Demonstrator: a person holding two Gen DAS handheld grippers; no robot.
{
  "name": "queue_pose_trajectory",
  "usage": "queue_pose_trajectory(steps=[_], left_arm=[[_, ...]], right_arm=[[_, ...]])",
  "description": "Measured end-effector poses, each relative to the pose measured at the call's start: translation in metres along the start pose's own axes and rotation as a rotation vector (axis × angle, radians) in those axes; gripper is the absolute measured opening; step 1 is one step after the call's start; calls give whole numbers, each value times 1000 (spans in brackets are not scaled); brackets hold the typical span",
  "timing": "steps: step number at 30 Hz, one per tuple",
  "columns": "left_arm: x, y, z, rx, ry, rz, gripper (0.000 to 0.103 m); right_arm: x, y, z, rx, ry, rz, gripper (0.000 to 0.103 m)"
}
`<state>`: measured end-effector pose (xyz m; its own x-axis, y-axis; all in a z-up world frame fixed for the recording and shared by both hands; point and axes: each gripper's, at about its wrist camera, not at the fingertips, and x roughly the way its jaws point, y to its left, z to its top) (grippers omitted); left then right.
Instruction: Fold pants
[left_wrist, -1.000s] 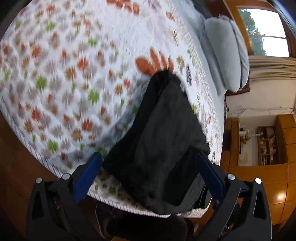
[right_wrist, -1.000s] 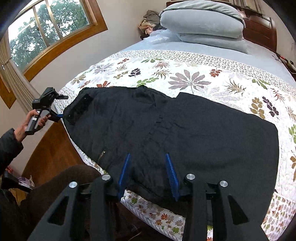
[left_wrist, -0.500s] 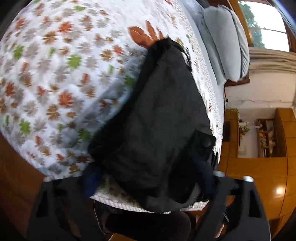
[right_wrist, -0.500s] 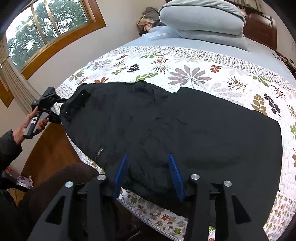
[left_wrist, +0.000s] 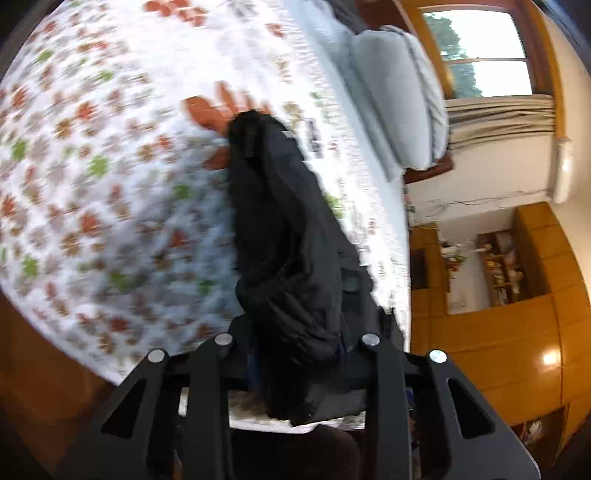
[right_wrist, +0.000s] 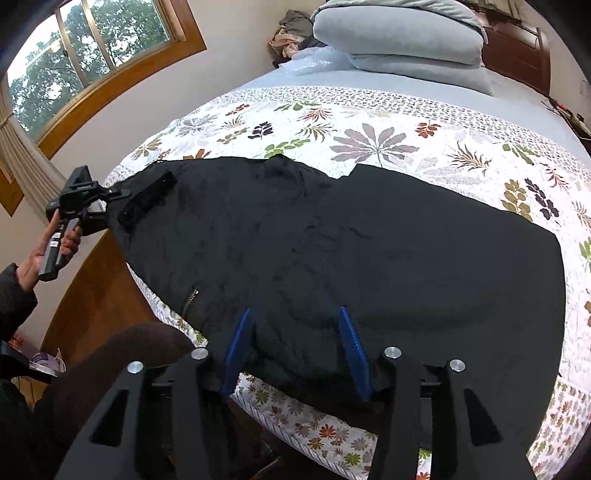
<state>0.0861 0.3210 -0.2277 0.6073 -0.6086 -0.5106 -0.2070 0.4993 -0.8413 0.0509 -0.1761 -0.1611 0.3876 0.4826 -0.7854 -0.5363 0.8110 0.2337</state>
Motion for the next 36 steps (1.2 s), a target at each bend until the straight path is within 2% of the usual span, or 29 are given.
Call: queue_pose_trajectory(steps=[4, 9, 13, 18, 21, 23, 25, 28, 31, 36], left_arm=[[3, -36, -9, 101, -16, -68, 27], [24, -93, -28, 249, 36, -124, 27], [44, -127, -44, 328, 72, -161, 27], [85, -167, -67, 437, 134, -159, 27], [108, -186, -82, 507, 175, -142, 27], [122, -199, -96, 566, 208, -123, 27], [134, -207, -107, 609, 229, -100, 27], [154, -209, -125, 655, 269, -78, 28], [166, -218, -140, 703, 301, -64, 28], [182, -220, -153, 769, 336, -37, 28]], right_arm=[[-10, 0, 4, -4, -22, -4, 50], [-27, -8, 9, 16, -67, 4, 50], [-40, -21, 13, 61, -98, 34, 50], [-53, -37, 36, 160, -156, 145, 51], [-56, -38, 63, 186, -189, 218, 60], [-54, -37, 83, 211, -209, 299, 65], [-45, -36, 97, 255, -194, 374, 75], [-24, -39, 111, 334, -153, 426, 79], [-8, -37, 119, 334, -115, 412, 83], [16, -23, 119, 313, -49, 401, 84]])
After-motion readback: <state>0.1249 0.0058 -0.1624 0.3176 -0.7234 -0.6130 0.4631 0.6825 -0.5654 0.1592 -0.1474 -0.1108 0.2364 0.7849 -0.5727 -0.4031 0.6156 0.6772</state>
